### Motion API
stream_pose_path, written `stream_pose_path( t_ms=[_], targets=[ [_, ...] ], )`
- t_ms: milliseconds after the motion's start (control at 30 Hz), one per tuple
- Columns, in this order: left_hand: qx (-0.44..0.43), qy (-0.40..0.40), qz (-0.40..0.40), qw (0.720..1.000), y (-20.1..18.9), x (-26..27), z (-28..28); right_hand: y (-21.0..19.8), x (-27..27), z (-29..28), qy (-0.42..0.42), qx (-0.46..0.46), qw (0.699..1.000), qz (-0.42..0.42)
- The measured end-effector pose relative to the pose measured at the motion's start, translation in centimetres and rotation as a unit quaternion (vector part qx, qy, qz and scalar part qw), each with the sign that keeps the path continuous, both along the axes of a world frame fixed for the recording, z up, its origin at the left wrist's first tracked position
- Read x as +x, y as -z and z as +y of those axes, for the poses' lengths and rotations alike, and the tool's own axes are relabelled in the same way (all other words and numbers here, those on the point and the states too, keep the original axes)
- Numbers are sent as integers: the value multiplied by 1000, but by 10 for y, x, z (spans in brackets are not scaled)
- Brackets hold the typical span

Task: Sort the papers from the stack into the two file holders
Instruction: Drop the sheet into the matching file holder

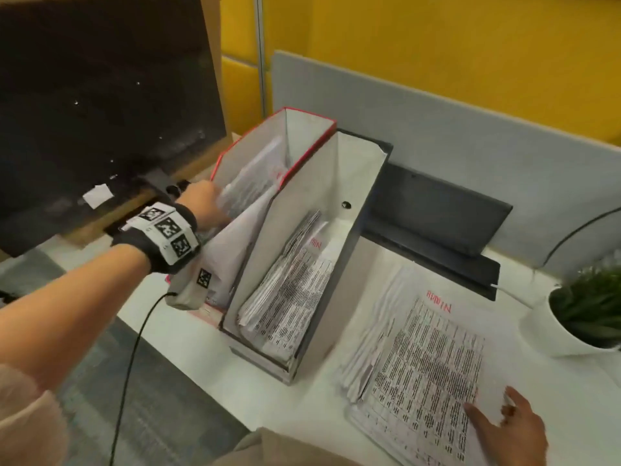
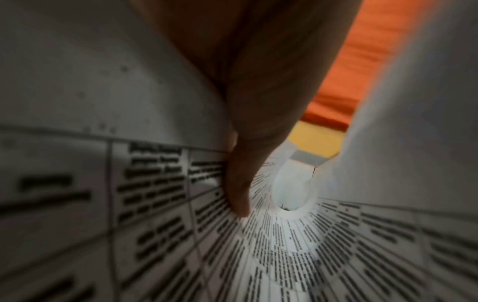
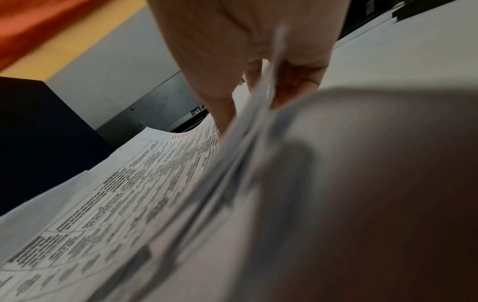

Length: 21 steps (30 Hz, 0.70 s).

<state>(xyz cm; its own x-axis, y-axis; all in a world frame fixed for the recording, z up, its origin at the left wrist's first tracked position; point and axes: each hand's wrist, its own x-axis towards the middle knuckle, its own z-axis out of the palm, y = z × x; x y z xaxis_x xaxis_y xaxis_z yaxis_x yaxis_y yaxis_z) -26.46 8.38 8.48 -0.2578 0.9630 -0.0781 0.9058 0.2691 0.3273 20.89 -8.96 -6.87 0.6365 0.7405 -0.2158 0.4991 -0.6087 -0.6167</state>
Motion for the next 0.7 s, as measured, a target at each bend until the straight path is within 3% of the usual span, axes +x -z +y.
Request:
stream_pose_path(
  t_ms=[133,233,433,567,700],
  targets=[
    [-52,17,3,998,28,8,15,1,2,1,-10,-2,1000,-2],
    [-93,32,49,994,41,14,19,6,3,0,-21,4,1000,-4],
    [-173,64,99,978,44,14,23,13,8,0,-19,6,1000,8],
    [-66,11,-26,997,26,11,22,15,11,0,-16,8,1000,24],
    [129,15,-170,977,-17,30,10,16,13,1,-28,6,999,25]
  ],
)
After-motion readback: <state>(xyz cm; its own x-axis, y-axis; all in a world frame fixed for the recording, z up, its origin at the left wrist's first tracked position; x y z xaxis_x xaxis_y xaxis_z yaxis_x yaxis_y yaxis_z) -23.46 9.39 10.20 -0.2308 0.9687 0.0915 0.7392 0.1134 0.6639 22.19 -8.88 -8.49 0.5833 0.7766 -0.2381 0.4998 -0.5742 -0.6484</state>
